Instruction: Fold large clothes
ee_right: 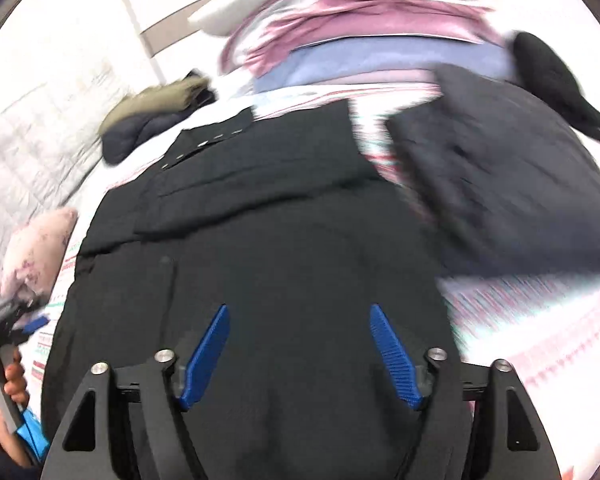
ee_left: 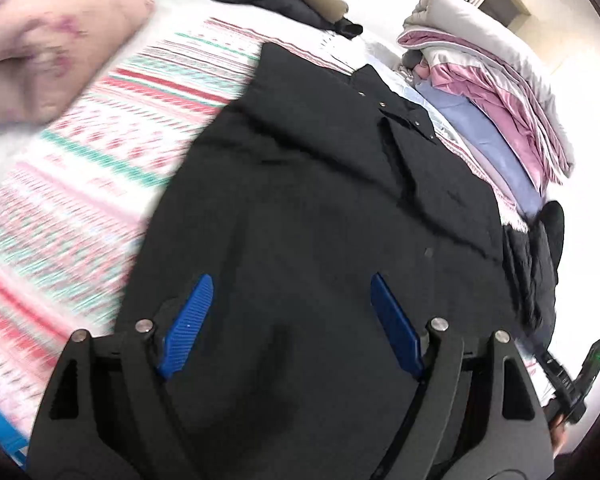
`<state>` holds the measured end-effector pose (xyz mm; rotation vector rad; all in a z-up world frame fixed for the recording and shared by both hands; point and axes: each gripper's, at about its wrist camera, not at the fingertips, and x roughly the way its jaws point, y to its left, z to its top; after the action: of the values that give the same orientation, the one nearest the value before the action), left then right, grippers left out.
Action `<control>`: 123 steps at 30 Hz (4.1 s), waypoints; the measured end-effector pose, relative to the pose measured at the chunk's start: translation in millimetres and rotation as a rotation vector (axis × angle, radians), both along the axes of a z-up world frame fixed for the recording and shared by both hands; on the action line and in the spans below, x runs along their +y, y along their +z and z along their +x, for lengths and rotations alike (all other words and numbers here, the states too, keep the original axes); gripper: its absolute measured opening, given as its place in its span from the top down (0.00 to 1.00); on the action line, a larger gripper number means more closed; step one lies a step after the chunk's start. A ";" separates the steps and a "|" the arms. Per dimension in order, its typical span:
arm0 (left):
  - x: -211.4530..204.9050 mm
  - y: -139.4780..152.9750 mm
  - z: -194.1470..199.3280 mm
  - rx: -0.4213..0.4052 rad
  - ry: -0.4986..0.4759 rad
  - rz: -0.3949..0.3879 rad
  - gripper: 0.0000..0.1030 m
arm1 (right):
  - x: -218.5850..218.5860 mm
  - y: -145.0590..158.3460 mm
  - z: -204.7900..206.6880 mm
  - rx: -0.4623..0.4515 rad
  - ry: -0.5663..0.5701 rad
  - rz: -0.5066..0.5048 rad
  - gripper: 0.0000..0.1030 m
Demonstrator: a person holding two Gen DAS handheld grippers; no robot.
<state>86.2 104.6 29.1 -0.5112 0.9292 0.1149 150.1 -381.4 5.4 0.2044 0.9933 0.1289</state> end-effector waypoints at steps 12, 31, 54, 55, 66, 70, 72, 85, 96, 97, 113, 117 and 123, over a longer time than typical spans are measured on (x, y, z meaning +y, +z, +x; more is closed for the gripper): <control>62.8 -42.4 -151.5 0.015 0.096 -0.135 0.23 | -108.4 -47.4 -126.3 -0.027 -0.076 0.326 0.25; 8.7 -56.4 -149.9 -0.098 -0.039 -0.061 0.76 | -109.1 -93.6 -171.7 -0.177 -0.219 0.512 0.53; 11.0 -64.4 -141.3 -0.148 -0.041 -0.243 0.72 | -80.0 -89.8 -142.3 -0.156 -0.186 0.516 0.71; 11.8 -61.9 -143.9 -0.168 -0.040 -0.260 0.72 | -83.4 -86.9 -142.7 -0.168 -0.190 0.526 0.75; -4.9 -63.6 -131.5 -0.120 -0.018 -0.199 0.83 | -75.6 -93.1 -127.6 -0.112 -0.212 0.474 0.83; 8.0 -59.0 -139.0 -0.169 0.013 -0.282 0.85 | -80.0 -85.8 -130.0 -0.140 -0.220 0.542 0.86; 8.3 -57.8 -139.2 -0.179 0.007 -0.287 0.76 | -77.1 -87.8 -126.1 -0.119 -0.221 0.537 0.86; 31.7 -7.3 -159.1 -0.269 0.034 -0.240 0.91 | -63.3 -26.7 -126.4 -0.161 -0.185 0.514 0.91; 28.6 60.3 -242.2 -0.269 0.056 -0.285 0.92 | -42.1 69.8 -185.8 -0.305 -0.081 0.561 0.91; 23.8 73.0 -252.2 -0.290 0.041 -0.291 0.92 | -38.3 83.1 -194.5 -0.332 -0.059 0.566 0.91; 15.7 120.3 -231.5 -0.384 0.078 -0.268 0.90 | -29.1 107.0 -167.5 -0.387 -0.021 0.622 0.90; 15.8 128.0 -186.3 -0.384 0.116 -0.274 0.90 | -24.9 101.6 -128.1 -0.387 -0.035 0.656 0.89; 3.3 131.2 -68.7 -0.318 0.160 -0.267 0.90 | 19.7 83.6 -20.9 -0.292 -0.032 0.674 0.89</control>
<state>17.5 107.9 160.3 -0.8257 0.5935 0.0516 129.2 -361.7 88.9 0.7941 0.6264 0.4517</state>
